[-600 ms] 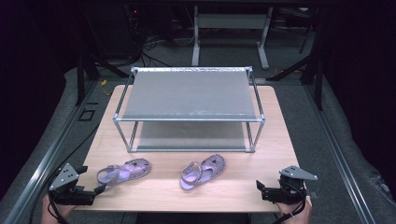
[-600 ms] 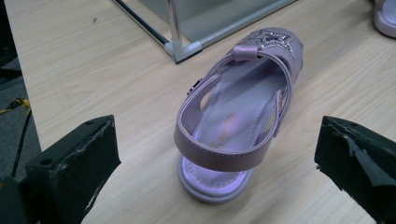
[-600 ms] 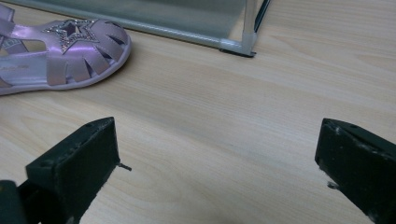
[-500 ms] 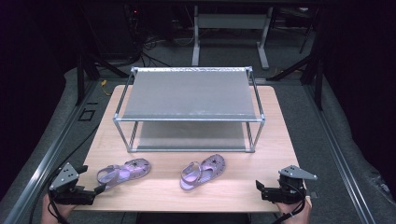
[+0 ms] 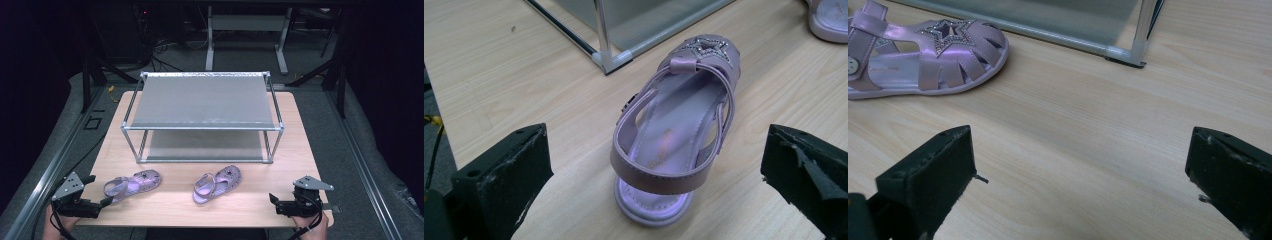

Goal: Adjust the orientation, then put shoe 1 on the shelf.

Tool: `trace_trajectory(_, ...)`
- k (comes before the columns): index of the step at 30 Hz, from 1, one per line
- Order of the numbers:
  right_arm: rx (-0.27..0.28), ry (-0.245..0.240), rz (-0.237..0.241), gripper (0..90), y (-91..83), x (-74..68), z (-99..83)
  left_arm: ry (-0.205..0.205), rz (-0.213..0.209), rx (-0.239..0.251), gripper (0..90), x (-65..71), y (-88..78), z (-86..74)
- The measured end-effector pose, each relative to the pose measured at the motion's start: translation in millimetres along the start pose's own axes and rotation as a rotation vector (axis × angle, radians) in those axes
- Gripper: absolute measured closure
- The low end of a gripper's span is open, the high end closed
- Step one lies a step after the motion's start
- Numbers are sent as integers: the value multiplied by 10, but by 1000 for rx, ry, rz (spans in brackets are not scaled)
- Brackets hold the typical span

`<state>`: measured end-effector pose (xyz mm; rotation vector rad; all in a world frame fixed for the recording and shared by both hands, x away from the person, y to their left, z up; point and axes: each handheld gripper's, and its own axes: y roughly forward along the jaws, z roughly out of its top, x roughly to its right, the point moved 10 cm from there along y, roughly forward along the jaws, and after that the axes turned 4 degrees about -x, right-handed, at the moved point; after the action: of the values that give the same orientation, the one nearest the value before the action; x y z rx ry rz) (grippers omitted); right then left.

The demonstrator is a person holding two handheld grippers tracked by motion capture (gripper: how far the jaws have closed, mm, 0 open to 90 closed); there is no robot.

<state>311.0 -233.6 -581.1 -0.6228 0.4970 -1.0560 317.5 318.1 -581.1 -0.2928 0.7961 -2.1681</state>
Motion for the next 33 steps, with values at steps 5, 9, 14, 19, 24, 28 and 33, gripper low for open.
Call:
trace_trajectory(5,-9,-4,8,0,22,-15,-7,15,-28,-13,0,25,69,-10)
trace_trajectory(9,-15,-7,10,0,21,-19,-22,29,-58,-16,0,31,131,-13)
trace_trajectory(14,-27,-8,10,0,7,-12,-45,35,-93,-29,0,21,213,-34)
trace_trajectory(19,-31,-6,7,0,-4,2,-54,43,-124,-45,0,33,301,-65)
trace_trajectory(24,-26,-7,12,0,9,-16,-52,51,-132,-65,0,13,410,-103)
trace_trajectory(28,-39,-13,12,0,13,-26,-73,52,-134,-85,0,14,475,-142)
trace_trajectory(33,-36,-7,5,0,-4,-9,-81,42,-149,-106,0,50,524,-191)
